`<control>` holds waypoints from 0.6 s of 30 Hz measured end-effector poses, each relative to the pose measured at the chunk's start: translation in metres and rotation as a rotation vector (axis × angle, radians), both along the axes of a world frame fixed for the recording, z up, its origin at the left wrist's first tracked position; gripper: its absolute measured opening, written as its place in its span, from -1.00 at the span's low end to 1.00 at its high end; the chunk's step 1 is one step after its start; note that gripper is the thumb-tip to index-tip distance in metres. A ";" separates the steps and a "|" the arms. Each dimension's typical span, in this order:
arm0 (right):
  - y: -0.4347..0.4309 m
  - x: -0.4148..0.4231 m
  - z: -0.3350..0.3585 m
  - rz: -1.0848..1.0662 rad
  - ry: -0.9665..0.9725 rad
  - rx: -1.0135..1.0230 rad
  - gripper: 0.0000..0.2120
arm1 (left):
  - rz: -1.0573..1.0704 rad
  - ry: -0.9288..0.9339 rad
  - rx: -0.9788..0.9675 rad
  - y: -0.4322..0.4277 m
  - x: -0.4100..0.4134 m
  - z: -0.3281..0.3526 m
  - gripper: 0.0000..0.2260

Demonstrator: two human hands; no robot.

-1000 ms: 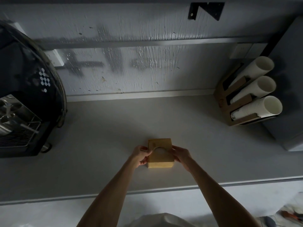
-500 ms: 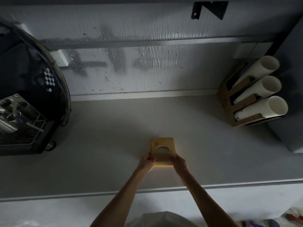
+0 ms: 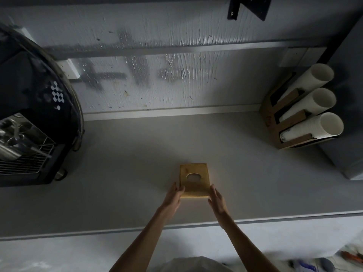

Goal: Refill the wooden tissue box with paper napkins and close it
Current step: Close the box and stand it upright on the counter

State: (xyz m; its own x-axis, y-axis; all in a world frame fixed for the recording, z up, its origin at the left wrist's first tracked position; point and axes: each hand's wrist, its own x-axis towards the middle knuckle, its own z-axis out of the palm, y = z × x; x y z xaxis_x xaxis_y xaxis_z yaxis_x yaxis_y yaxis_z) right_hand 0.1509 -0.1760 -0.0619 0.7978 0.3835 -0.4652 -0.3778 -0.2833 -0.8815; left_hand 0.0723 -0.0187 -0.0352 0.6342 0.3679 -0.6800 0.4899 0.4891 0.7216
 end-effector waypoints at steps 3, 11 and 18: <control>0.004 0.000 0.006 -0.085 0.175 0.140 -0.58 | -0.024 -0.055 -0.050 -0.004 0.002 0.001 -0.62; 0.019 0.029 0.001 -0.003 -0.176 -0.115 -0.81 | -0.022 0.013 0.330 -0.019 0.038 0.011 -0.80; 0.005 0.102 0.022 -0.084 -0.150 -0.090 -0.68 | -0.116 0.030 0.359 -0.019 0.119 0.016 -0.80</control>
